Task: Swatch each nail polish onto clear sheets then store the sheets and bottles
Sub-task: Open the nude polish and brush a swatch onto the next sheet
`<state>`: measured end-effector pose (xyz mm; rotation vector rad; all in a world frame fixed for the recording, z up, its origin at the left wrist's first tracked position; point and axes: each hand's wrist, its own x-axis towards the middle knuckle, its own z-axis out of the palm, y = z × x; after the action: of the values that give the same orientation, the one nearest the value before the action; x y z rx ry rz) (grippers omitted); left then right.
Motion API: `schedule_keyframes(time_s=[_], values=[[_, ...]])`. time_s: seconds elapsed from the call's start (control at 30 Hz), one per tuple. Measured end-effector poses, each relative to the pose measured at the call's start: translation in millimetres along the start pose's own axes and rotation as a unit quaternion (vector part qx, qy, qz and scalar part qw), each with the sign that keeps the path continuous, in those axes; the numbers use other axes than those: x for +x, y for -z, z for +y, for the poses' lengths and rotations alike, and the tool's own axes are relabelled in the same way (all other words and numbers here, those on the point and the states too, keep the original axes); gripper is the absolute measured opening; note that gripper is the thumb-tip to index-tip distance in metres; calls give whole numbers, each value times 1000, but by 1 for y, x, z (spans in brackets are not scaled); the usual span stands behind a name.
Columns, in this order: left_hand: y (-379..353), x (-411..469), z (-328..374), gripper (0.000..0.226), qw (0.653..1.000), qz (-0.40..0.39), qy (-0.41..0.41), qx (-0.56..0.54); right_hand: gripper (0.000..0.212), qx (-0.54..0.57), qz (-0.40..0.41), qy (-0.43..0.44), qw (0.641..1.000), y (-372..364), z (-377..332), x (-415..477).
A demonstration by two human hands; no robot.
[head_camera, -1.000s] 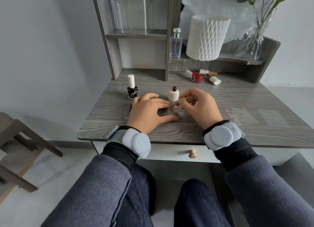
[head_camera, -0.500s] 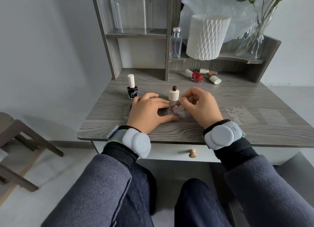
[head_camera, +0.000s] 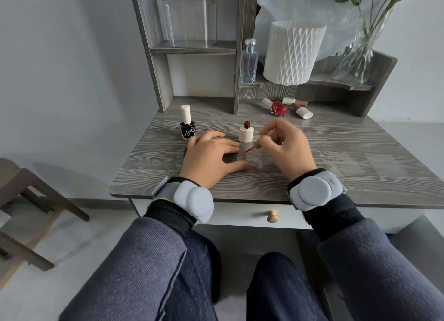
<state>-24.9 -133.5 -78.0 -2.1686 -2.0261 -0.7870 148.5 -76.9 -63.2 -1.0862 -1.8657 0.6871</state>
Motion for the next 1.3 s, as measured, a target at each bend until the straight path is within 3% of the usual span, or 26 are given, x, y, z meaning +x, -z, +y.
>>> schedule_keyframes(time_s=[0.1,0.27,0.4,0.57,0.8,0.93,1.1,1.3], values=[[0,0,-1,54,1000,3,-5,5,2,-7,-9,8,1000,-1,3,1],[0,0,-1,53,1000,0,-6,12,14,-43,-41,2,998,-2,4,1],[-2,0,-2,55,1000,7,-3,6,11,-88,4,-16,996,0,6,1],[-2,0,-1,58,1000,5,-4,5,12,-19,45,1,999,1,3,0],[-3,1,-3,55,1000,11,-6,11,12,-64,-26,13,998,-3,7,2],[-3,1,-2,56,1000,13,-7,8,12,-90,16,1,996,-1,7,1],[-2,0,-3,55,1000,14,-10,7,14,-29,42,17,999,0,2,0],[-4,1,-3,55,1000,15,-11,13,11,-72,-32,17,997,-3,4,-1]])
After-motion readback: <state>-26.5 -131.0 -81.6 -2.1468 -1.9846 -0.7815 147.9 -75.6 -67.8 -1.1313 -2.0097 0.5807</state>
